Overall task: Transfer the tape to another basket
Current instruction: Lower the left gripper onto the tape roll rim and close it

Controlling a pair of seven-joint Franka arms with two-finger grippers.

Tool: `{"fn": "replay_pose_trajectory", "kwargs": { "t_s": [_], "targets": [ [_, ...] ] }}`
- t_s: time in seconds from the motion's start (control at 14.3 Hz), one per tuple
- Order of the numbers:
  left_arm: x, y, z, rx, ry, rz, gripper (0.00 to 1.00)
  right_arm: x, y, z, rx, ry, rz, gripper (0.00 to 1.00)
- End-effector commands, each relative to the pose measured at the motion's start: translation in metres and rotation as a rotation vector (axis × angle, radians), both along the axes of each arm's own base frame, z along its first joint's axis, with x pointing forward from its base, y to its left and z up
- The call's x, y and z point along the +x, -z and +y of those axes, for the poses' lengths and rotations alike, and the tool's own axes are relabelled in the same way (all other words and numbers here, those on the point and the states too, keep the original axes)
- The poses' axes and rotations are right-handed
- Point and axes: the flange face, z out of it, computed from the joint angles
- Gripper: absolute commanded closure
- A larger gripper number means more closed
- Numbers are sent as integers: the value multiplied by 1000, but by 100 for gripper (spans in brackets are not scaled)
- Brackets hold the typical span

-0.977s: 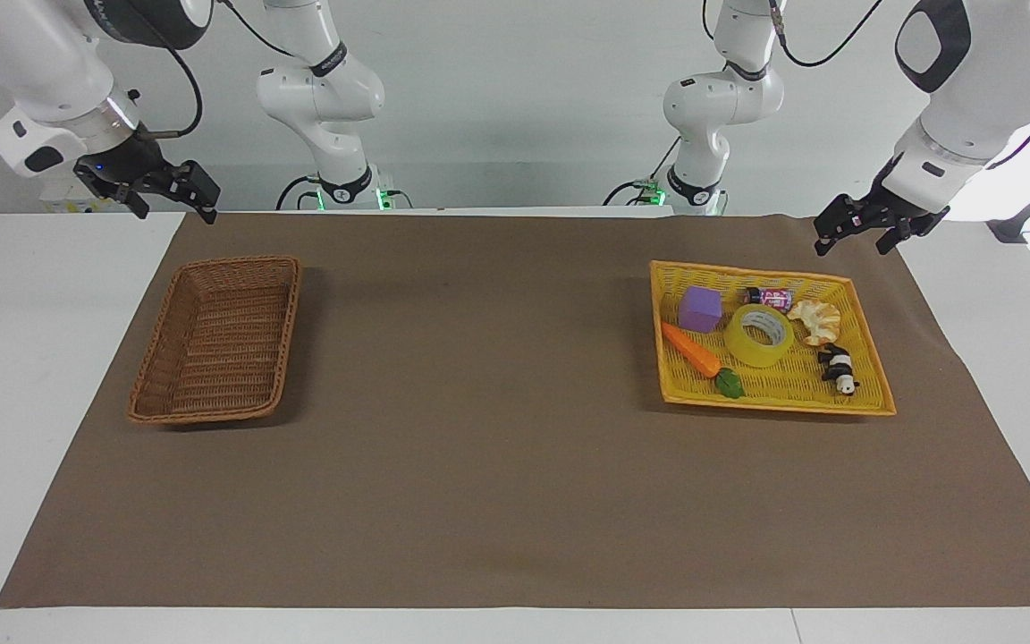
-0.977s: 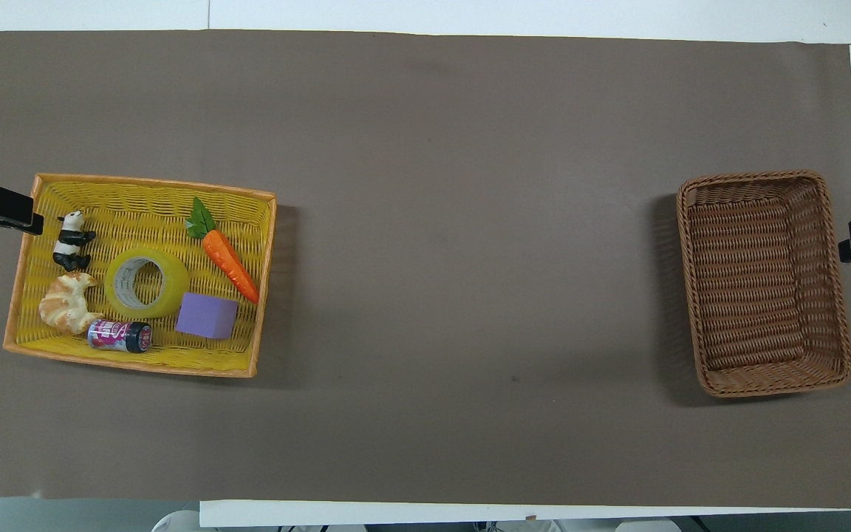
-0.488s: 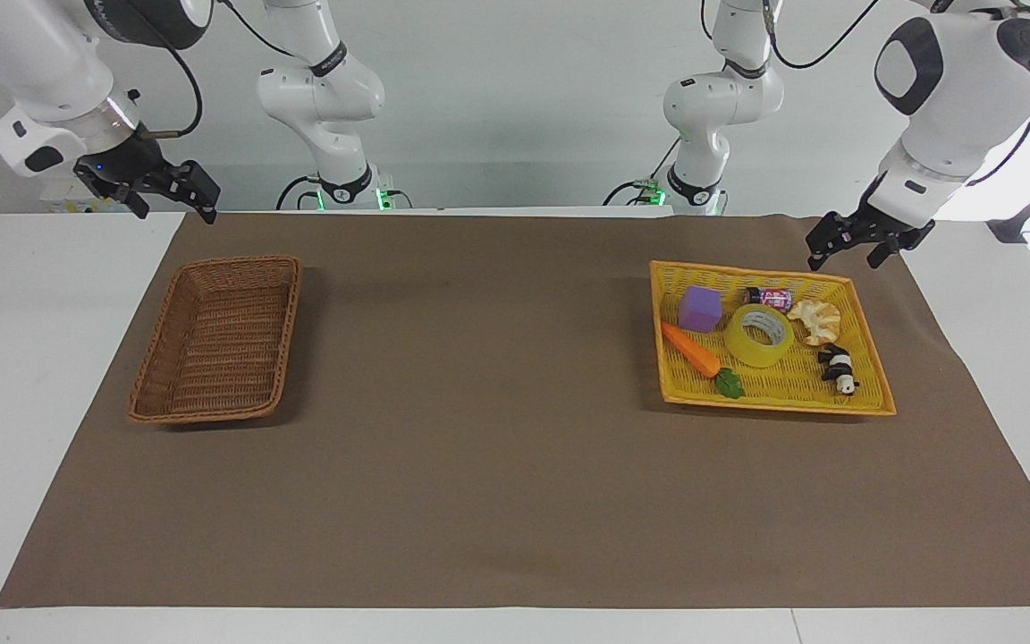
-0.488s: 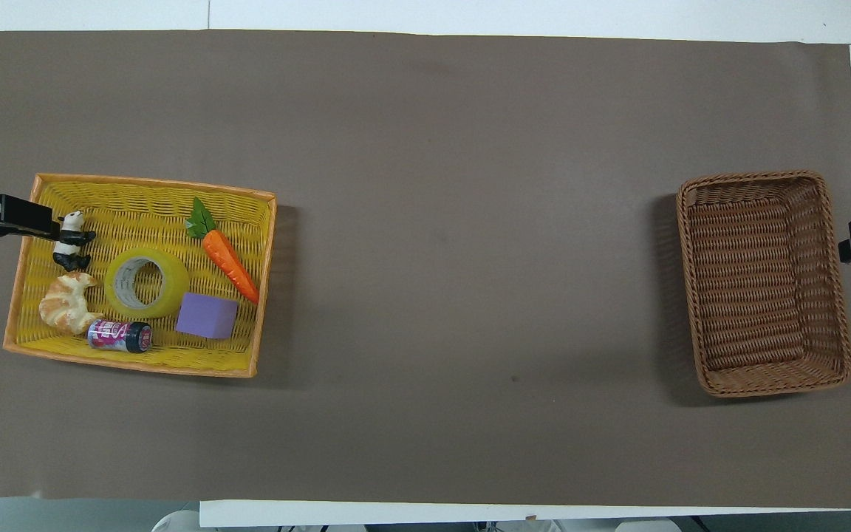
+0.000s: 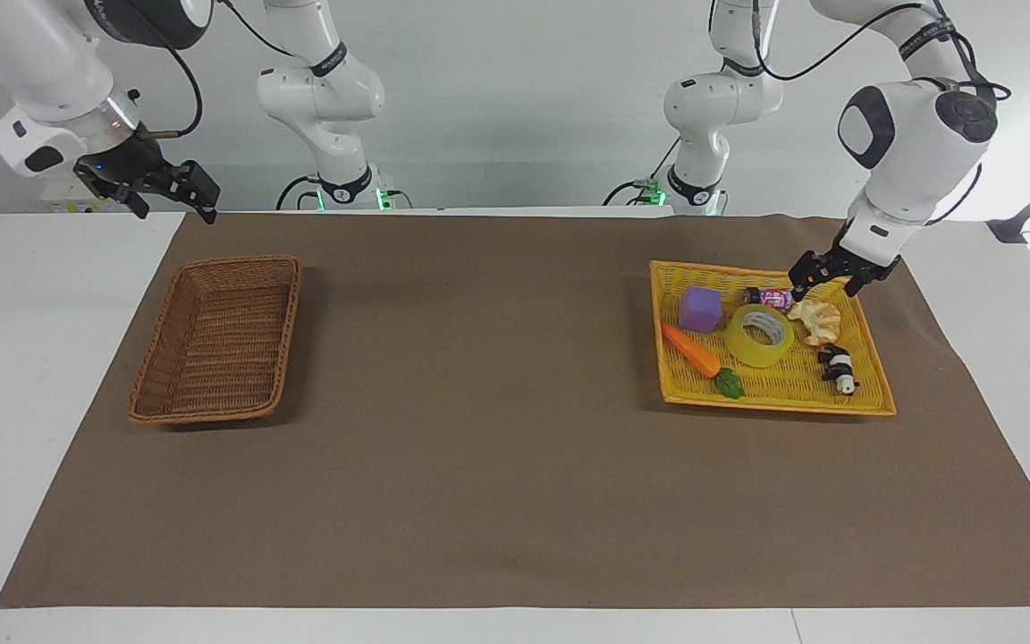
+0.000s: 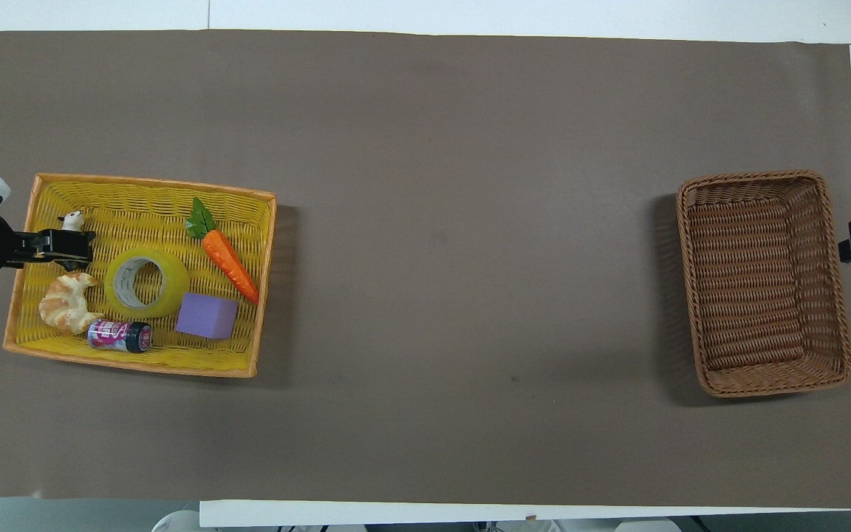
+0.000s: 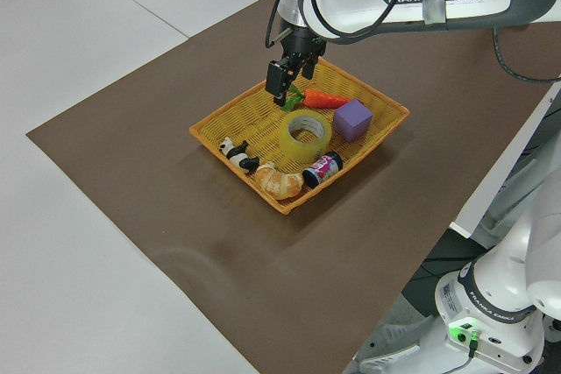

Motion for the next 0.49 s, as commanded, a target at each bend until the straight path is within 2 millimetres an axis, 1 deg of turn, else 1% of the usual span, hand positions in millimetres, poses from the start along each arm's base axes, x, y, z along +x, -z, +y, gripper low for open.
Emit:
{"fn": "replay_pose_trajectory", "kwargs": {
  "t_s": [0.0,0.21,0.35,0.42],
  "targets": [
    [-1,34,6,11,1,0,1,-6,0,0,21,-14,-3,0],
    [-11,66,7,11,0,3,1,-6,0,-1,21,-13,-3,0],
    [-16,80,7,10,0,3,1,-6,0,0,21,-14,-3,0],
    [-15,83,7,9,0,4,1,-6,0,0,21,-14,-3,0]
  ]
}}
